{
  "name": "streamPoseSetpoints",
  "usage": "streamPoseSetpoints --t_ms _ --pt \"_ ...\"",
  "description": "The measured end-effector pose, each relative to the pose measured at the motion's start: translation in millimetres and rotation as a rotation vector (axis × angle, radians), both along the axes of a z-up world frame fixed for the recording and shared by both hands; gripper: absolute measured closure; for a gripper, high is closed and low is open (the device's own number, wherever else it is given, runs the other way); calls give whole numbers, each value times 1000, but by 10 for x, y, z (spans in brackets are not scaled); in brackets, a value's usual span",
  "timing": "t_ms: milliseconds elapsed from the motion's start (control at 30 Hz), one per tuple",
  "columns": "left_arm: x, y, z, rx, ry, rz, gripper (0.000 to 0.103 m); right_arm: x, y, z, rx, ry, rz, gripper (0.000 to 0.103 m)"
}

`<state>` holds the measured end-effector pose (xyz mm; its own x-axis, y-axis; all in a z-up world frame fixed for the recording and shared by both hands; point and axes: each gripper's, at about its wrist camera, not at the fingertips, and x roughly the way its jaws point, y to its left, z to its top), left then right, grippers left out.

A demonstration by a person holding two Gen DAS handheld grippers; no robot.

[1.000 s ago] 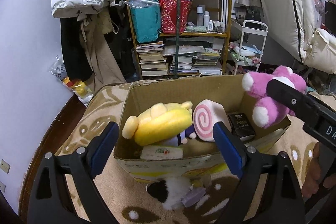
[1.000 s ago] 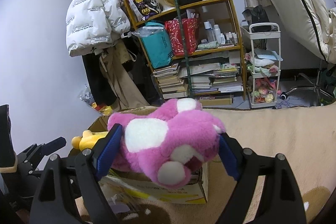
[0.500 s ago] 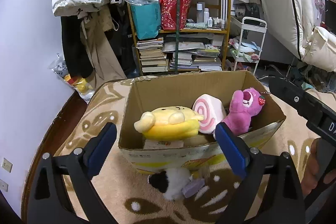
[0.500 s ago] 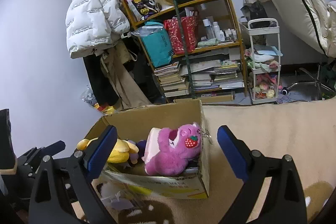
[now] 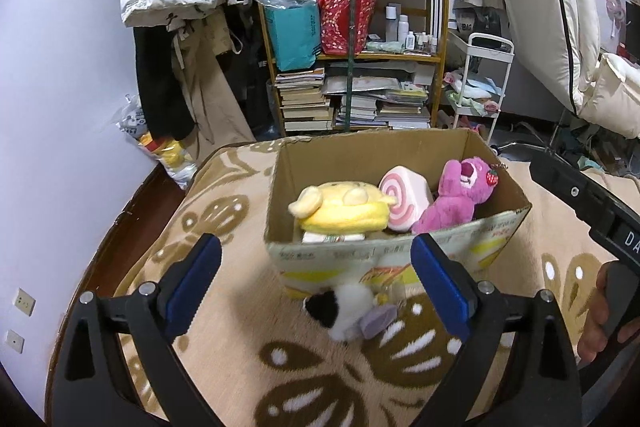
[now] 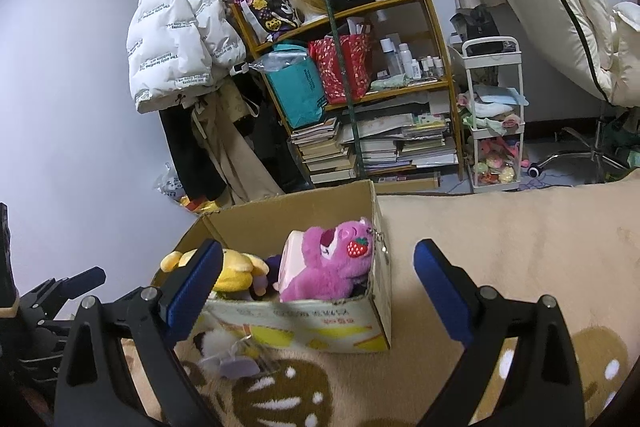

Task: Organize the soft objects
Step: 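Move both open tools toward the black-and-white plush beside the box, then lower the left tool onto the black-and-white plush while the right tool approaches its plastic tag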

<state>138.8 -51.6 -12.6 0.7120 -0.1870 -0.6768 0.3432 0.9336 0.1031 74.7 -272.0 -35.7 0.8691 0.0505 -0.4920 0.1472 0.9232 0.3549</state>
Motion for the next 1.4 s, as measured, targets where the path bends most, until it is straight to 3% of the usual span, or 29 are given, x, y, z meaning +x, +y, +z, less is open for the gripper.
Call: streamPoseSetpoints --t_ms 700,1100,1400 --pt "-159 282 36 39 77 68 9 -126 260 61 -83 59 19 2" --pt "155 411 -221 21 161 124 9 135 466 -242 -166 184 45 3" --pt "376 456 -463 1 238 144 9 319 751 -497 -218 259 135 3"
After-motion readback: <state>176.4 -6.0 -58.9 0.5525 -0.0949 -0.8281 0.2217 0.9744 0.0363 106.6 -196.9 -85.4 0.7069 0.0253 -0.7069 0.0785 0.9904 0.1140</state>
